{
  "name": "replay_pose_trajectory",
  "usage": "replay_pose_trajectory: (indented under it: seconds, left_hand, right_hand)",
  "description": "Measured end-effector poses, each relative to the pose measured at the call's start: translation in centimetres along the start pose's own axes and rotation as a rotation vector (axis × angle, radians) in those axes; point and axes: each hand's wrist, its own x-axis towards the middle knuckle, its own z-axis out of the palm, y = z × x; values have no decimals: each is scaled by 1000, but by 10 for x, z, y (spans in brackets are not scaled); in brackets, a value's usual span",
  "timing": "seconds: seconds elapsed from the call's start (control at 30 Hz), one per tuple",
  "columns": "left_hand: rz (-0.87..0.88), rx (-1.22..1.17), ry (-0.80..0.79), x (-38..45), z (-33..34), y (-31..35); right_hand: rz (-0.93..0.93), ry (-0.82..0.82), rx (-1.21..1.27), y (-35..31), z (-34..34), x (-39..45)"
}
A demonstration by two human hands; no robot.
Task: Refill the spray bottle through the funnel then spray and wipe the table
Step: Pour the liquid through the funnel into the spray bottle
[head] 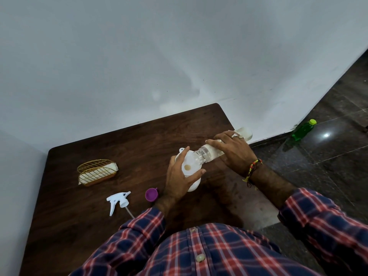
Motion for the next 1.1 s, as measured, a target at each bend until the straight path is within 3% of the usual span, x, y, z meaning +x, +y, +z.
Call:
replay_pose_trajectory:
  seconds: [1.1]
  left_hand:
    - [27, 5, 26, 3, 4, -8]
  right_hand:
    - [-31, 14, -31, 0, -4, 4]
